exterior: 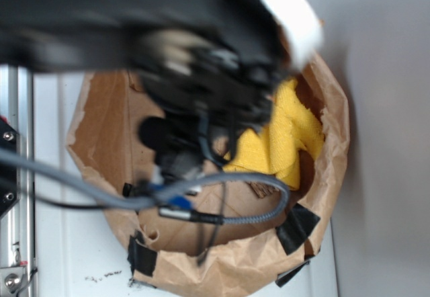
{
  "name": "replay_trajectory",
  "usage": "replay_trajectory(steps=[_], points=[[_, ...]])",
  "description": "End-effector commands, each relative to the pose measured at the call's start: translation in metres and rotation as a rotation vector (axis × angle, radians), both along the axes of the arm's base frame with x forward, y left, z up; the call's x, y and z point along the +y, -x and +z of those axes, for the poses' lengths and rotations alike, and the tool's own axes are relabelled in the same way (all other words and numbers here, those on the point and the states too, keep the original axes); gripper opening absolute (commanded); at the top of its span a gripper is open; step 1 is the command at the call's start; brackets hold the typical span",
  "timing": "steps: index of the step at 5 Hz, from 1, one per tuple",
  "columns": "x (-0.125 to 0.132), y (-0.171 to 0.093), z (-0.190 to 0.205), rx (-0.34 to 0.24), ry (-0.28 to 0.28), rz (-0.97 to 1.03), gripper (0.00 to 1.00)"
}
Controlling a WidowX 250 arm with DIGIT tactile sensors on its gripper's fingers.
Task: Grab the shell.
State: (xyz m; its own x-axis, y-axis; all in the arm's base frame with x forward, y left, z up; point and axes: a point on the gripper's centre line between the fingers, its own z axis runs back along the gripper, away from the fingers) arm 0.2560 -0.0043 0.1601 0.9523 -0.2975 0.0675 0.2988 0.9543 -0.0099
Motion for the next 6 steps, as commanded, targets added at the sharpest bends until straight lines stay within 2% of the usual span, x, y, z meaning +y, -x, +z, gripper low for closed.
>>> replay_trajectory(steps=[1,5,6], points=[[0.024,-0.039,-0.036,0.028,-0.017,-0.047,1.0],[0.024,-0.039,-0.036,0.028,-0.017,-0.047,1.0],[0.039,-0.027,-0.053,0.042,0.031,-0.037,1.0]])
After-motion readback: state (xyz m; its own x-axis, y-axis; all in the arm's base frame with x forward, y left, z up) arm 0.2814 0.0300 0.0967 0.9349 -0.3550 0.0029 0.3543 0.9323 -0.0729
